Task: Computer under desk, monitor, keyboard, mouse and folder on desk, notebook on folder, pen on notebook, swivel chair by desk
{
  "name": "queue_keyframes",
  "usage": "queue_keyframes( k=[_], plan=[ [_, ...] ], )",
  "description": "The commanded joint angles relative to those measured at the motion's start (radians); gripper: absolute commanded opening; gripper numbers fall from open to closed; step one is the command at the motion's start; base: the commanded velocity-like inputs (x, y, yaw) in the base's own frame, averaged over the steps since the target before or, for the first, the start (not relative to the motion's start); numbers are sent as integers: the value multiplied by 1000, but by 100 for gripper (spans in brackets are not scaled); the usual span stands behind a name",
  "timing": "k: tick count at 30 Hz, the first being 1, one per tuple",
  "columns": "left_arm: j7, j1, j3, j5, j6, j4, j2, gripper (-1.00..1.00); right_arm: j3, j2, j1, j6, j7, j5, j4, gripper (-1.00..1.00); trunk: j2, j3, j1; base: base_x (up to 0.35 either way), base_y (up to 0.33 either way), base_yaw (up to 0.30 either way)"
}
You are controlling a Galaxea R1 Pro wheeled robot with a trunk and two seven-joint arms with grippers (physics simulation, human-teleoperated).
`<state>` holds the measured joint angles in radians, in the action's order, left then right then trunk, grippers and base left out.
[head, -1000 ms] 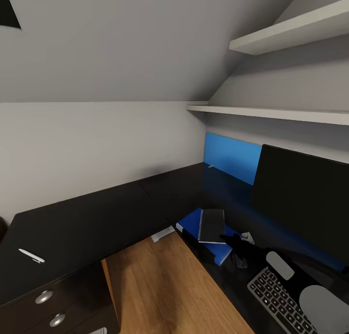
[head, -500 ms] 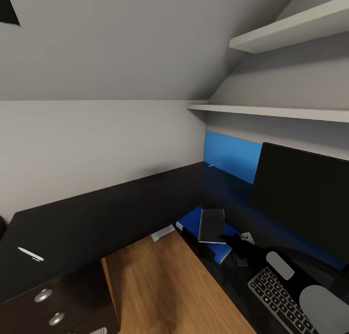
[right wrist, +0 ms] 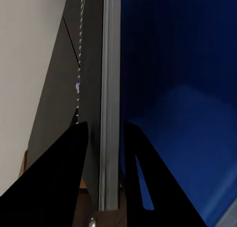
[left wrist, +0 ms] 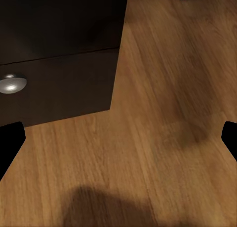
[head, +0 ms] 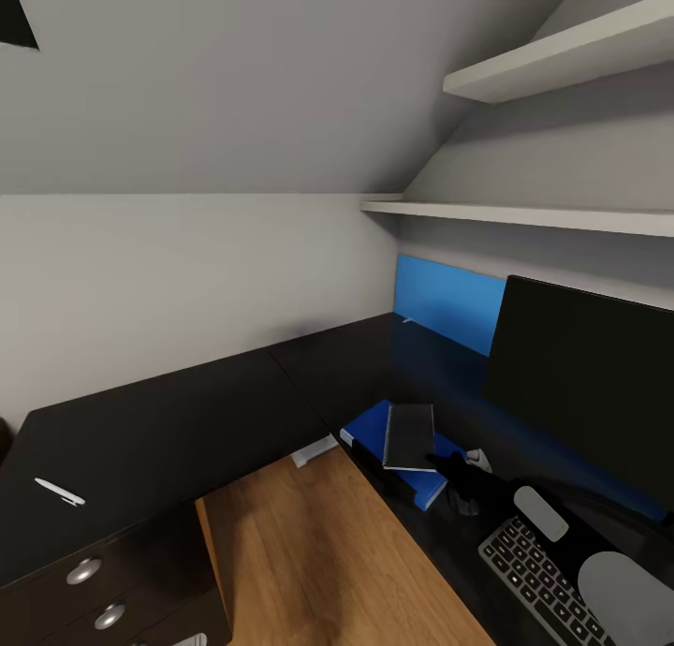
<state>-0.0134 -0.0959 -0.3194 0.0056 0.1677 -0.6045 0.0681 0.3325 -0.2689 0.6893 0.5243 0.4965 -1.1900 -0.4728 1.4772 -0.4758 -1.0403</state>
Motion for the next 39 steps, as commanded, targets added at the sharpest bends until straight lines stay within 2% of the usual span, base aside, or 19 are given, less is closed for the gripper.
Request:
queue_keyframes(
  k=[1,3,4,22,39],
  plan=[
    [-2,-1,-4,0,3,0,1,100,5,-1,1,2,2,-7,0,-100,1,-1,0,0,0,0],
    [-2,-1,-4,0,3,0,1,100,5,-1,1,2,2,-7,0,-100,1,-1,0,0,0,0],
    [-2,-1,-4,0,3,0,1,100,4,-1,1,2,2,-7,0,100,1,-1,0,0,0,0],
    [-2,-1,-4,0,3,0,1,100,3,-1,1,3,4,-7,-1,100,1,-1,0,0,0,0],
    [-2,-1,-4,0,3,0,1,100,2,-3,1,3,8,-7,-2,100,-118,52,65,0,0,0]
  ],
)
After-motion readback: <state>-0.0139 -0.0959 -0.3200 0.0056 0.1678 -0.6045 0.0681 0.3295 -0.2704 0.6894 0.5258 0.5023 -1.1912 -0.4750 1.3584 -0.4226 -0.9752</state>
